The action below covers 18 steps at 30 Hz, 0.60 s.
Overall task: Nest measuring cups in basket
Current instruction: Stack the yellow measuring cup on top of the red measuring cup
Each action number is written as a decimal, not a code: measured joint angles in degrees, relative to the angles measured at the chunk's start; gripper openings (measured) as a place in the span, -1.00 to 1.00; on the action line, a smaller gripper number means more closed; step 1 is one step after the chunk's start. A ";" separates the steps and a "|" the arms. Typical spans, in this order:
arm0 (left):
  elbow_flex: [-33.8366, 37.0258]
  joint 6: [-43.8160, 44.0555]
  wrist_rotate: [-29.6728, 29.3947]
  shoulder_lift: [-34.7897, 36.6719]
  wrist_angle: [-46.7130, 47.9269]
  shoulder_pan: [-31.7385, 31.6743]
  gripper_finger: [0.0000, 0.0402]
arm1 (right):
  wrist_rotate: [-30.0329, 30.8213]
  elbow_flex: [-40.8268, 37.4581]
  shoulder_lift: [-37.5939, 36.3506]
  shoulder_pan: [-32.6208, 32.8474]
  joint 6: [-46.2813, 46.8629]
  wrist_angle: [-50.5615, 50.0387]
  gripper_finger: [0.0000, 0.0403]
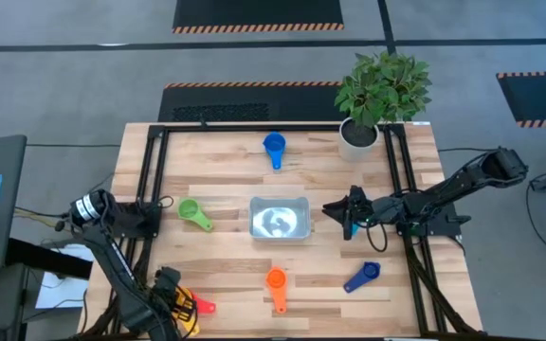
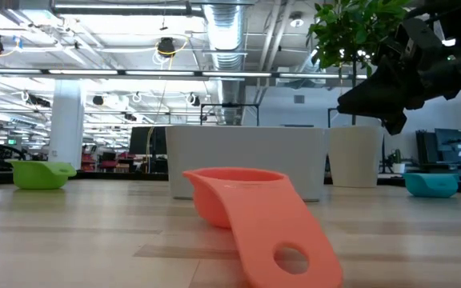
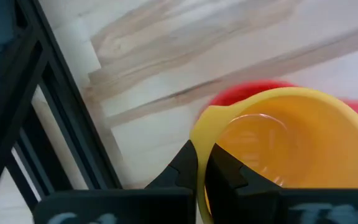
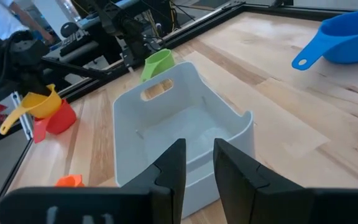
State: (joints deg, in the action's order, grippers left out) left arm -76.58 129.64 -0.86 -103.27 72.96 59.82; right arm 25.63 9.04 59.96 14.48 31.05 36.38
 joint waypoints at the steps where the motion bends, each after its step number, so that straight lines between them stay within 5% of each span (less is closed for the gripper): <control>1: 0.00 0.00 -0.35 0.00 0.42 -0.11 -1.00 | 0.00 0.00 0.02 0.00 0.00 0.03 -0.46; 11: -0.02 1.63 1.04 0.00 1.97 -3.25 -0.53 | -0.01 0.00 0.01 0.00 0.00 -0.07 -0.46; 18: -0.02 0.04 13.87 0.02 2.58 -3.99 -0.15 | -0.01 0.00 0.00 0.00 -0.01 -0.15 -0.46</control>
State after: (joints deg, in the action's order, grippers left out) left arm -76.60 129.68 13.01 -103.25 75.54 55.83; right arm 25.62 9.04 59.97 14.48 31.04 36.23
